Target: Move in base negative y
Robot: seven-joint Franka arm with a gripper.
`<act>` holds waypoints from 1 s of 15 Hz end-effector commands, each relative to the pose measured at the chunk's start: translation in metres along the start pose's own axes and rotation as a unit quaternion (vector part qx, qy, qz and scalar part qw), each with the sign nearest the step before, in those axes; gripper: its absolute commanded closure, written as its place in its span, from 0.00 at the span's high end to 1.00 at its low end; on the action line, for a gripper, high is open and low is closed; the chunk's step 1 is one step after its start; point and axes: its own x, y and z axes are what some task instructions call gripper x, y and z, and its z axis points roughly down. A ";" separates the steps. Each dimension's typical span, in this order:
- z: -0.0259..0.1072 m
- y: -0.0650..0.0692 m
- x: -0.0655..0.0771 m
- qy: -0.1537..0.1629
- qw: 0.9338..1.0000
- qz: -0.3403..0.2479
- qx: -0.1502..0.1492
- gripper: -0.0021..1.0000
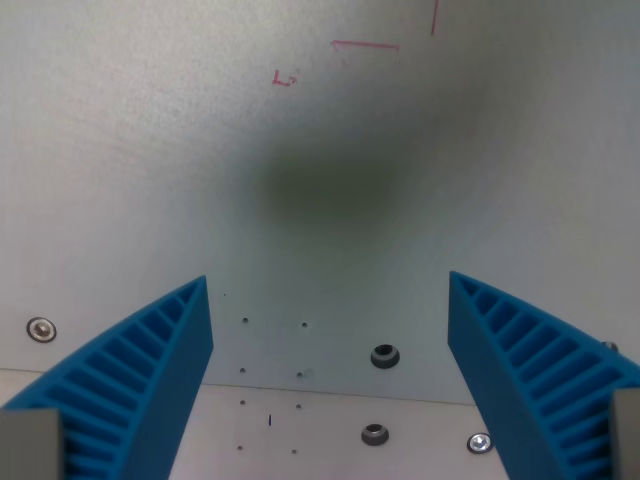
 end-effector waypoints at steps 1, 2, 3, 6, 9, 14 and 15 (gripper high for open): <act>-0.002 0.005 -0.001 0.002 1.000 0.000 0.000 1.00; -0.002 0.010 -0.002 0.002 1.000 0.000 0.000 1.00; -0.002 0.015 -0.004 0.002 1.000 0.000 0.000 1.00; -0.002 0.030 -0.008 0.002 1.000 0.000 0.000 1.00; -0.001 0.045 -0.011 0.002 1.000 0.000 0.000 1.00; -0.001 0.070 -0.017 0.002 1.000 0.000 0.000 1.00; -0.001 0.075 -0.019 0.002 1.000 0.000 0.000 1.00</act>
